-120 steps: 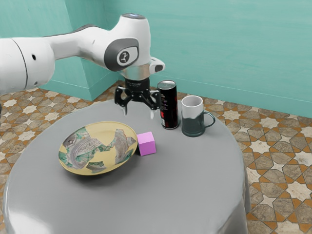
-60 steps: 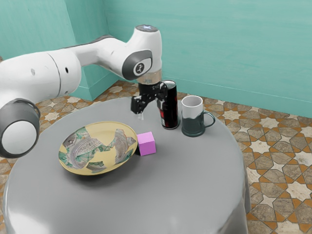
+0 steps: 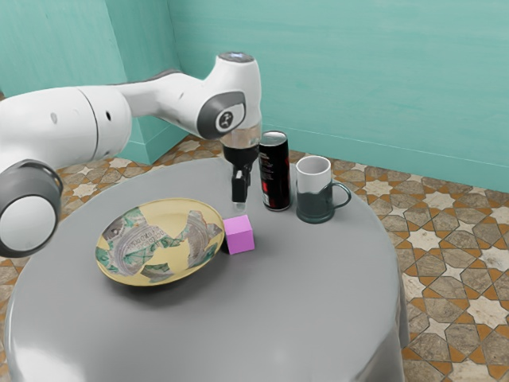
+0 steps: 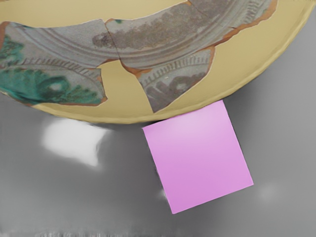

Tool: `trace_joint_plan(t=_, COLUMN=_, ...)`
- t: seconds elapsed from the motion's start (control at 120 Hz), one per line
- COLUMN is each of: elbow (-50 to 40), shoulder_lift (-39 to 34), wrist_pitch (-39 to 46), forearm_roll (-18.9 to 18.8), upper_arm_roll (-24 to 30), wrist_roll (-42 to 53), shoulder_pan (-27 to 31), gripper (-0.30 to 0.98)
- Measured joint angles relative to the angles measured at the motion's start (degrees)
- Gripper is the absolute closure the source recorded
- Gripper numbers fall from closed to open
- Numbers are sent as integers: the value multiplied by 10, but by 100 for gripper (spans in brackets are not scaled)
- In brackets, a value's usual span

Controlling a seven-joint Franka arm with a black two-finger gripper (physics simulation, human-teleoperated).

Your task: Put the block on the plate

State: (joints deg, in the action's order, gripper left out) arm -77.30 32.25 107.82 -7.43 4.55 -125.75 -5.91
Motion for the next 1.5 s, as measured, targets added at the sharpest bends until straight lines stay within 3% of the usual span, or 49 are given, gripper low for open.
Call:
trace_joint_plan(t=0.283, elbow=-9, shoulder_lift=-2, wrist_pitch=11, forearm_roll=31, upper_arm_roll=-1, wrist_roll=-146, shoulder_pan=-4, gripper=0)
trace_joint_plan(t=0.633, elbow=4, shoulder_lift=29, wrist_pitch=30, forearm_roll=31, upper_arm_roll=5, wrist_roll=-260, shoulder_pan=-3, gripper=0)
trace_joint_plan(t=1.133, elbow=223, shoulder_lift=176, wrist_pitch=-35, forearm_roll=-4, upper_arm_roll=46, wrist_roll=-321, shoulder_pan=16, gripper=0)
trace_joint_plan(t=1.5, elbow=34, shoulder_lift=81, wrist_pitch=11, forearm_roll=-34, upper_arm_roll=52, wrist_roll=-299, shoulder_pan=44, gripper=0)
